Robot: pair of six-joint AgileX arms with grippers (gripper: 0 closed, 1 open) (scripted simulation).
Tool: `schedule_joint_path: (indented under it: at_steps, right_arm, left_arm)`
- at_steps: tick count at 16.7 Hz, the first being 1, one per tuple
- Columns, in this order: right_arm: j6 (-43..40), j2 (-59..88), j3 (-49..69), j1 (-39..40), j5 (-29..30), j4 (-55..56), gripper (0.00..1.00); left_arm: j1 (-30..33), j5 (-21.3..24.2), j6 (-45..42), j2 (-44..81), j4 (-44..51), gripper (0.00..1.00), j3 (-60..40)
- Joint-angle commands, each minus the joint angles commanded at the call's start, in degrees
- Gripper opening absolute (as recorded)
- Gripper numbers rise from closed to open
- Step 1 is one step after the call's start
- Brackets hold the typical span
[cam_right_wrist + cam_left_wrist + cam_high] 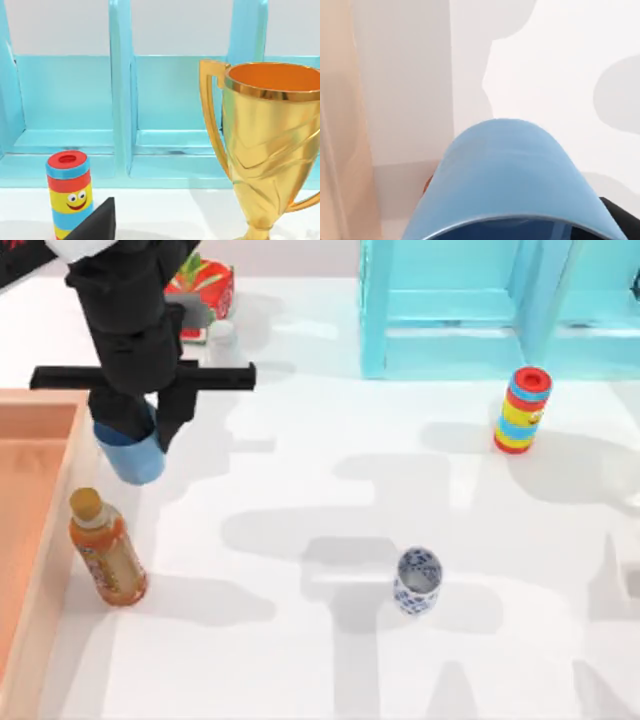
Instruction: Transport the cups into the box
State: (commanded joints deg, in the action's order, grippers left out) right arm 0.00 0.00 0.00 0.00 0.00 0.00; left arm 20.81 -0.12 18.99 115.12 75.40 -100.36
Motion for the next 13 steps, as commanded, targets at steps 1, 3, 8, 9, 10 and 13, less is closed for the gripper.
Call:
schedule_joint_path:
  at_steps: [1, 3, 8, 9, 10, 13]
  right_arm:
    - [0.0, 0.0, 0.0, 0.0, 0.0, 0.0, 1.0]
    - [0.0, 0.0, 0.0, 0.0, 0.0, 0.0, 1.0]
    - [0.0, 0.0, 0.0, 0.0, 0.0, 0.0, 1.0]
    - [0.0, 0.0, 0.0, 0.0, 0.0, 0.0, 1.0]
    - [0.0, 0.0, 0.0, 0.0, 0.0, 0.0, 1.0]
    - [0.0, 0.0, 0.0, 0.0, 0.0, 0.0, 1.0]
  left_arm:
    - [-1.31, -0.07, -1.31, -1.3, 0.08, 0.0, 1.26]
    - [-5.66, -0.26, -5.48, -5.65, 0.38, 0.0, 5.08]
    - [-22.74, -0.94, -21.77, -24.04, 2.07, 0.0, 19.69]
    - [-26.1, -1.04, -25.21, -27.64, 2.4, 0.0, 22.95]
    - [-29.04, -1.1, -28.18, -30.66, 2.72, 0.0, 25.86]
    - [-34.38, -1.15, -33.55, -36.09, 3.5, 0.0, 31.12]
